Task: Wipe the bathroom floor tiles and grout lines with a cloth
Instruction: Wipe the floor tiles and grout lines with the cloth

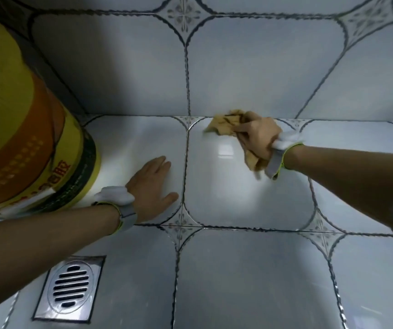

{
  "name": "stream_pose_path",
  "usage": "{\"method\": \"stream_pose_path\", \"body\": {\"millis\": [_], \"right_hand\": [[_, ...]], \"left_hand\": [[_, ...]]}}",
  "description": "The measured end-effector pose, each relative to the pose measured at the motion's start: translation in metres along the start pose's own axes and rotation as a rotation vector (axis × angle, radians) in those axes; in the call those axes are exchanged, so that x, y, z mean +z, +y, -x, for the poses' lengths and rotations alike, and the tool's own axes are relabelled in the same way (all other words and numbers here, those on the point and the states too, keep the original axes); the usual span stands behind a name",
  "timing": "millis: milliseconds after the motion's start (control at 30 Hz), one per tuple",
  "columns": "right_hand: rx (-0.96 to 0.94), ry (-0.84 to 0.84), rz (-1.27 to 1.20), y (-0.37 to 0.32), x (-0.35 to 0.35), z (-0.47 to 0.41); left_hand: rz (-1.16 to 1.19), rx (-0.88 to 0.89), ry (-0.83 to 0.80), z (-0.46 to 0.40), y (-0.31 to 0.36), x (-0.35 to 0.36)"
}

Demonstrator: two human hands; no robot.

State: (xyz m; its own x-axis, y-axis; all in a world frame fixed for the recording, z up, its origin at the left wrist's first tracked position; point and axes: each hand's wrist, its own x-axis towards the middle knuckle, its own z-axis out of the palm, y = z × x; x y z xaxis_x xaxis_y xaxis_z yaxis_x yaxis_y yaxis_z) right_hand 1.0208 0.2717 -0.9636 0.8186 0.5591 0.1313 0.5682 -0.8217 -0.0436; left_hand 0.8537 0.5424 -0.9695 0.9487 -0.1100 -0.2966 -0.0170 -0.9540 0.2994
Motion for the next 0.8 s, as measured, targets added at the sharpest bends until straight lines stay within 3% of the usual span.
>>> {"method": "stream_pose_path", "body": {"millis": [133, 233, 300, 367, 433, 500, 533, 700, 800], "right_hand": [[-0.297, -0.09, -0.083, -0.048, -0.002, 0.087], [-0.636, -0.291, -0.129, -0.072, -0.006, 0.148], [-0.715, -0.386, -0.115, -0.057, -0.007, 0.147], [-0.651, -0.309, -0.118, -0.023, -0.005, 0.124], [-0.376, -0.106, -0.059, 0.029, -0.003, 0.086], [-0.06, -0.013, 0.047, 0.076, -0.011, 0.066], [0.008, 0.01, 0.061, 0.091, -0.015, 0.066], [-0.116, -0.004, -0.032, 0.071, -0.015, 0.149], [-0.423, -0.175, -0.124, 0.04, -0.017, 0.232]], "left_hand": [[0.046, 0.066, 0.04, -0.02, 0.033, -0.003], [0.095, 0.088, 0.045, -0.032, 0.049, 0.0], [0.099, 0.119, 0.048, -0.036, 0.056, 0.005], [0.083, 0.16, 0.051, -0.039, 0.068, 0.01], [0.058, 0.186, 0.045, -0.039, 0.074, 0.014], [0.028, 0.209, 0.017, -0.042, 0.081, 0.018], [0.012, 0.22, 0.004, -0.045, 0.087, 0.02], [0.008, 0.266, 0.014, -0.067, 0.128, 0.023], [0.004, 0.298, 0.029, -0.076, 0.145, 0.027]]}}
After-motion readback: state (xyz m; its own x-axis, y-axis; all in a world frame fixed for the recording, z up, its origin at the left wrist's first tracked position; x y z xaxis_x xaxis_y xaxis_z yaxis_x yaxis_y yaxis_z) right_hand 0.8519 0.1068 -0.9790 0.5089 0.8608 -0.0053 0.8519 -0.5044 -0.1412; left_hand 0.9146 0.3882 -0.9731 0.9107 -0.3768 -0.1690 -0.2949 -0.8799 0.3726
